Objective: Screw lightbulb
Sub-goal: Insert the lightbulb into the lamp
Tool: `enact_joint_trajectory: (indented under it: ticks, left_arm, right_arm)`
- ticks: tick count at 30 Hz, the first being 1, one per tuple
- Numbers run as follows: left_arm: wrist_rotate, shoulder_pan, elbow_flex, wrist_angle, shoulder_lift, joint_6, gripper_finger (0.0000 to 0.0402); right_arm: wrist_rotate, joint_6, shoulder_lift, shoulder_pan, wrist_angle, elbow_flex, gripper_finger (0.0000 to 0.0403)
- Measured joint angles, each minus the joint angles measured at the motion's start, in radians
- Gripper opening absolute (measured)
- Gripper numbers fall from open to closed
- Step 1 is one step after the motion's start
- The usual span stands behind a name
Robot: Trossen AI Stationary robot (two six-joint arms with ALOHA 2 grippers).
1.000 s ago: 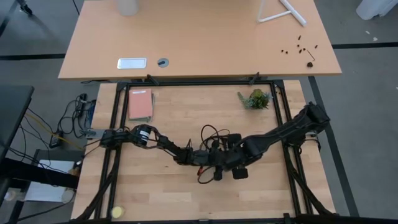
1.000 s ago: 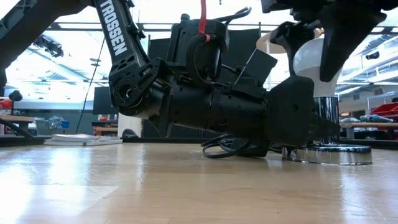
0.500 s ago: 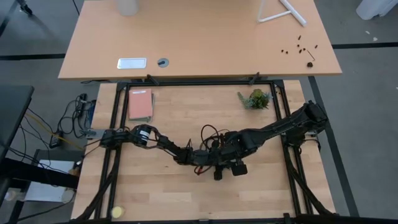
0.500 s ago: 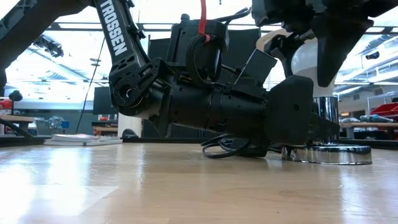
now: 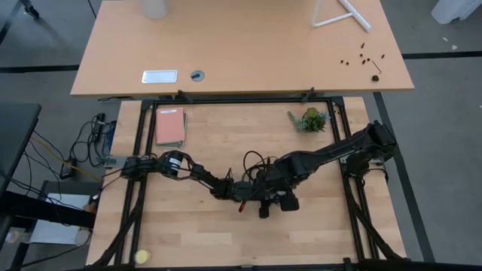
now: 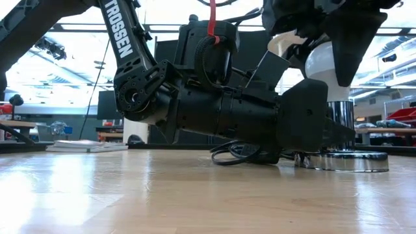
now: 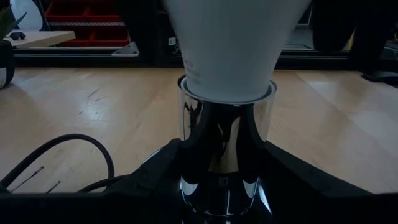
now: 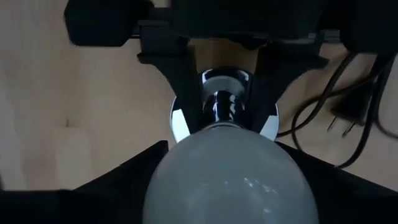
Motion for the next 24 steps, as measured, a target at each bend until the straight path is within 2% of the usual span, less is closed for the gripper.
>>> enact_joint_trajectory:
  ticks: [2, 7, 16, 24]
  left_arm:
    - [0.000, 0.000, 0.000, 0.000, 0.000, -0.001, 0.0198]
    - [0.000, 0.000, 0.000, 0.000, 0.000, -0.002, 0.0198]
    - [0.000, 0.000, 0.000, -0.001, 0.000, 0.003, 0.0198]
    - [0.000, 0.000, 0.000, -0.002, 0.000, 0.001, 0.0198]
  right_arm:
    - [-0.015, 0.015, 0.000, -0.007, -0.004, 0.000, 0.0288]
    - [0.023, -0.002, 0.000, -0.003, -0.006, 0.000, 0.0295]
    - [0.023, 0.022, 0.047, 0.024, 0.017, 0.003, 0.0339]
    - [0.057, 0.035, 0.045, 0.029, -0.006, 0.002, 0.0331]
